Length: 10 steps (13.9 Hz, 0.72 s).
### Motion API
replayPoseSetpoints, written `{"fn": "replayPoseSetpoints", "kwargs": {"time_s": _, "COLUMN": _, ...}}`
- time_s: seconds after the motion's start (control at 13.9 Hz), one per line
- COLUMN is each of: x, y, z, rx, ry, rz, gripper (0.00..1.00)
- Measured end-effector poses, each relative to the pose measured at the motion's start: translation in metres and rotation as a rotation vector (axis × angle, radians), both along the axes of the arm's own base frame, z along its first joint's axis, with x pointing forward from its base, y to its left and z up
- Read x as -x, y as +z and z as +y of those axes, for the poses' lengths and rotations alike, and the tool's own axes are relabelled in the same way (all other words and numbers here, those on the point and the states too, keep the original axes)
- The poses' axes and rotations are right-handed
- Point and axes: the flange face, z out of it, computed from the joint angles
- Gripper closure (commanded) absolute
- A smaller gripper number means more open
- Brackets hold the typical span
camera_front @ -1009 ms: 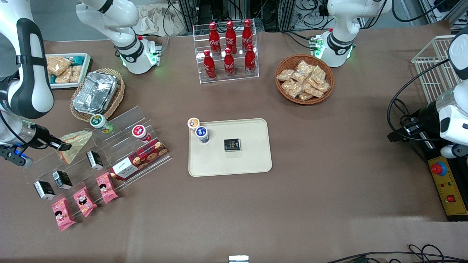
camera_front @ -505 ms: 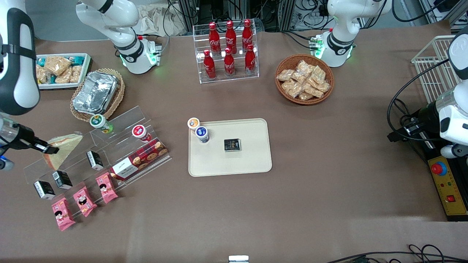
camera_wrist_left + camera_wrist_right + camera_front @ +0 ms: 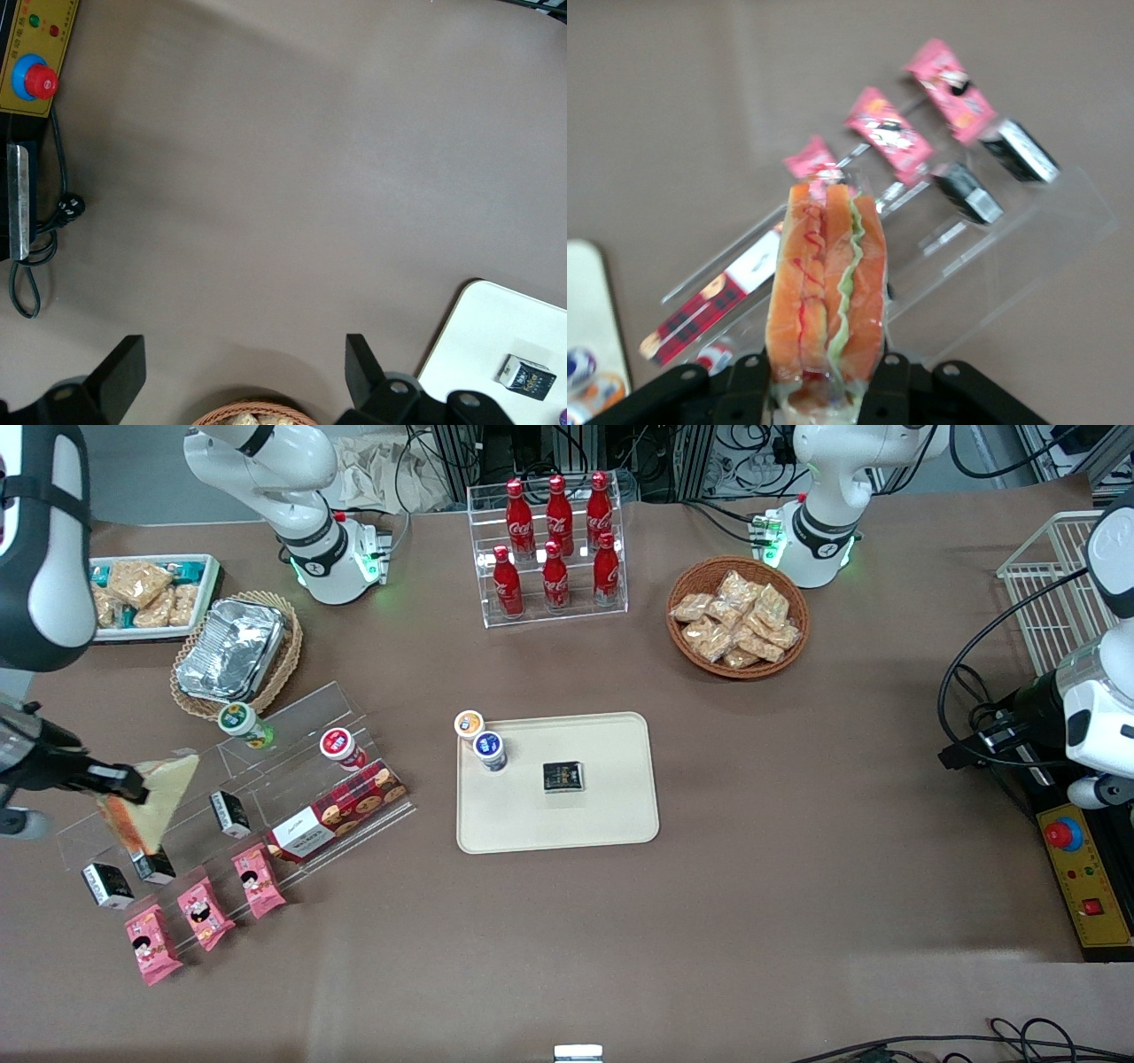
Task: Place sandwich on tray
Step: 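Carry the sandwich over the cream tray and lower it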
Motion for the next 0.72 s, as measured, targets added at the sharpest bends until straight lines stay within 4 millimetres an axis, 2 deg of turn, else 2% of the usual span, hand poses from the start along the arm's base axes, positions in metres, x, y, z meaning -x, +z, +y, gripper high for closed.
{"fn": "replayPoseSetpoints", "kwargs": {"time_s": 0.22, "x": -0.001, "y": 0.002, "z": 0.081, "rx": -0.086, "ry": 0.254, "rz": -0.011, "gripper": 0.63}}
{"fn": "replayPoseSetpoints", "kwargs": {"time_s": 0.43, "x": 0.011, "y": 0.0, "z": 0.182, "rx": -0.118, "ry": 0.485, "rz": -0.018, "gripper": 0.63}}
{"fn": "replayPoseSetpoints", "kwargs": {"time_s": 0.58, "x": 0.02, "y": -0.014, "z": 0.251, "rx": -0.135, "ry": 0.602, "rz": -0.027, "gripper": 0.63}}
{"fn": "replayPoseSetpoints", "kwargs": {"time_s": 0.72, "x": 0.029, "y": -0.044, "z": 0.315, "rx": -0.143, "ry": 0.708, "rz": -0.035, "gripper": 0.63}}
